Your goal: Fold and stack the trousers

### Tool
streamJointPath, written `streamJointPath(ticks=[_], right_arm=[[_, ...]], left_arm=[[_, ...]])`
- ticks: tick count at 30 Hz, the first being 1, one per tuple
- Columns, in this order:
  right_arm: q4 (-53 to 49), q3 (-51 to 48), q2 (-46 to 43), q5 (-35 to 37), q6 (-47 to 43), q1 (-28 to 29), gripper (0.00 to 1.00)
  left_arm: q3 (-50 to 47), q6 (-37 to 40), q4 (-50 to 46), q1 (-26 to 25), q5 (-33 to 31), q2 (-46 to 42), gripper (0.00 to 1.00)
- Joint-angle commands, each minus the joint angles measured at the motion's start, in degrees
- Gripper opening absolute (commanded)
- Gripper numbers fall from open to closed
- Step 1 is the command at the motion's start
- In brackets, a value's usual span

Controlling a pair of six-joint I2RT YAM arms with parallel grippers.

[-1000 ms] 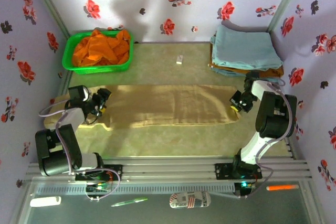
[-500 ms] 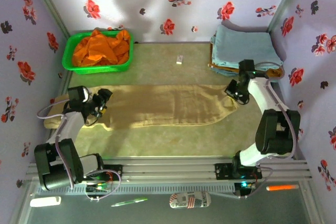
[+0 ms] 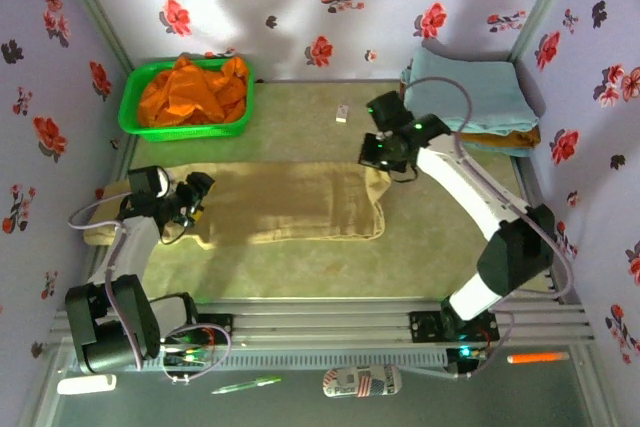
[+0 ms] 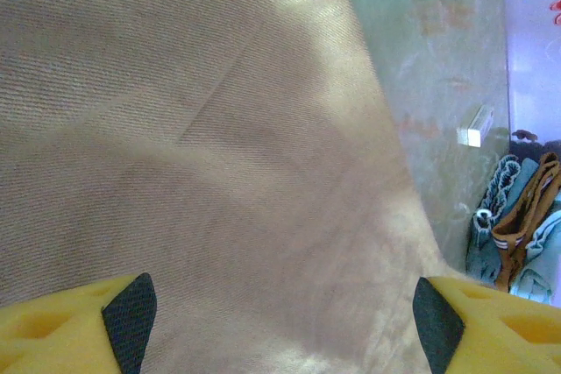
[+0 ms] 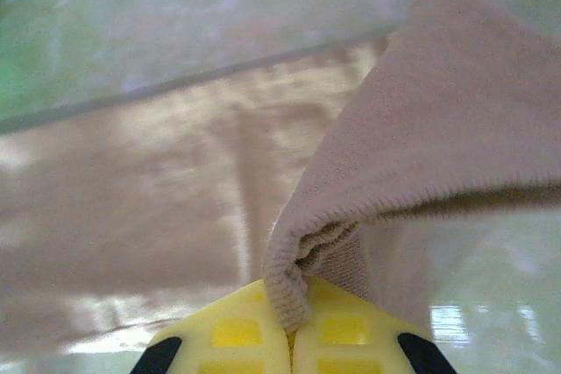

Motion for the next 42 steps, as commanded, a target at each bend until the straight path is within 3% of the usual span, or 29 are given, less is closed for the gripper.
streamJointPath(ticks=[1,12,30,31,33,34,37,42], right_arm=[[-0.4,7.2,5.2,1.5,3.1,5.2,0.00],[-1.8,23.6,23.3,-1.6,3.2,16.9,0.00],[-2.5,38.1,39.1,-5.9,5.7,21.9,0.00],[-2.2,38.6,40.1,-7.0,5.9,22.0,0.07],[-2.3,39.4,41.2,-10.0,5.6,21.8,0.42],[-2.9,39.6,40.8,-10.0,5.1,21.8,0.49],[-3.2,37.7,35.8,-9.2,2.7,21.3,0.61],[-1.0,26.2,24.4,-5.7,1.1,18.0,0.63]], left_arm=[[0.6,1.8,-2.0,-0.4,0.6,-0.7,0.81],[-1.1,2.8,-2.9,-0.3,0.6,-1.8,0.81],[-0.5,3.4,-3.9,0.2,0.6,-2.0,0.81],[-0.5,3.4,-3.9,0.3,0.6,-1.8,0.81],[-0.3,3.5,-4.2,0.4,0.6,-1.8,0.82],[-0.1,3.8,-4.6,0.4,0.6,-1.8,0.82],[1.1,4.5,-6.8,0.4,0.2,-2.9,0.83],[5.4,5.7,-11.3,-3.1,-5.1,-4.2,0.85]])
